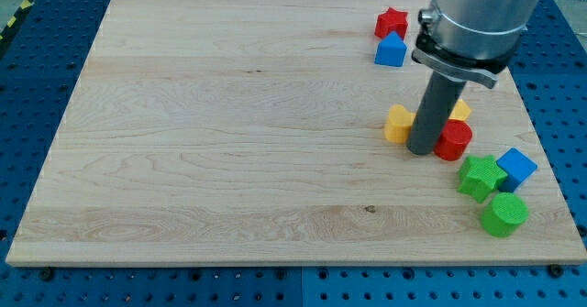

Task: Push the yellow heart top left to the yellow hexagon

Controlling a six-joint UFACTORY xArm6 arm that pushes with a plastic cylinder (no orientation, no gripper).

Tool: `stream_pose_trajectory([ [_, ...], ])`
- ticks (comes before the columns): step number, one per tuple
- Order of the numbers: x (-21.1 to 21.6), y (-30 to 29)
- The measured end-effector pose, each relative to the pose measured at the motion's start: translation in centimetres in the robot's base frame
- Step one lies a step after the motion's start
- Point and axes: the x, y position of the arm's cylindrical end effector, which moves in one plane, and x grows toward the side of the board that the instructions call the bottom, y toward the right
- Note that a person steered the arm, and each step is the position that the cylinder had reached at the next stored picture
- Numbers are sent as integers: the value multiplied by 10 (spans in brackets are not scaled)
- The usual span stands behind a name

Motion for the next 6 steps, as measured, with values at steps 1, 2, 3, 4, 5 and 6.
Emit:
stream_pose_trajectory([
  [1,6,-19],
  [2,4,-37],
  [3,-10,-36],
  [4,-21,-22],
  [5,-43,-14],
  [6,-66,-12],
])
